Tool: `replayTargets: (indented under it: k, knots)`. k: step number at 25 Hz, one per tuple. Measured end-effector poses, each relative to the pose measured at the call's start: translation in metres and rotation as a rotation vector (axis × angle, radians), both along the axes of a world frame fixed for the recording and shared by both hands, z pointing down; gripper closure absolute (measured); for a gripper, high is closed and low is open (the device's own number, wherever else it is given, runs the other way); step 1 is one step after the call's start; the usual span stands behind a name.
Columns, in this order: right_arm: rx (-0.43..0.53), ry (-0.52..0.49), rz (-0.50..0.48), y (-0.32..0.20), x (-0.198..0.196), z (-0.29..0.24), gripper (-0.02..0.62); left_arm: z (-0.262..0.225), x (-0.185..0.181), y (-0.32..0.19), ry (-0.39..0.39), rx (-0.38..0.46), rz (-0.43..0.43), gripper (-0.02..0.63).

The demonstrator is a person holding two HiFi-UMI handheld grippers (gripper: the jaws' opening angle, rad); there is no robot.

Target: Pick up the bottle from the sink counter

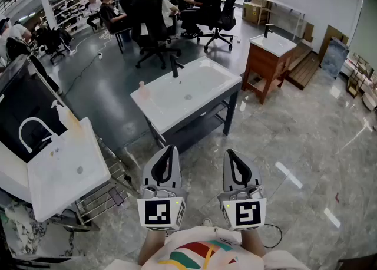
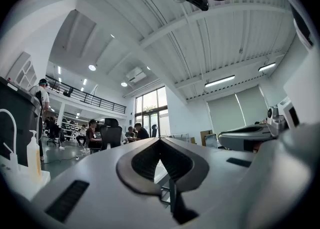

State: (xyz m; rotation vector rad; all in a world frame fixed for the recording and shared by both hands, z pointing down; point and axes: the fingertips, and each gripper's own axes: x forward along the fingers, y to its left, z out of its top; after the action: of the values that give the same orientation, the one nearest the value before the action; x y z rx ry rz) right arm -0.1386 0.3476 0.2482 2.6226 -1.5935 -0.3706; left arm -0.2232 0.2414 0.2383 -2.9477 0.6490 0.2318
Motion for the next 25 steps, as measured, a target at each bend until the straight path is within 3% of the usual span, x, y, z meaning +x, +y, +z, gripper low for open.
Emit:
replayTargets:
  k: [8,12,17,25]
  knots:
    - [0.0,-0.043,-0.001,0.009,-0.001,0.003,0.583,0.003,0.001,0.014,-0.036,0.008,0.016,0.588]
    - [-0.023,-0.065,-0.012,0.009,0.001,0.008,0.583,0.004,0.003,0.013,-0.036,0.004,0.011,0.588]
    - [0.019,-0.109,-0.07,0.008,0.003,0.008,0.583,0.004,0.008,0.013,-0.039,-0.006,0.007,0.588]
    - [0.028,-0.122,-0.083,0.015,0.013,0.019,0.583,0.003,0.015,0.023,-0.014,0.016,0.005,0.588]
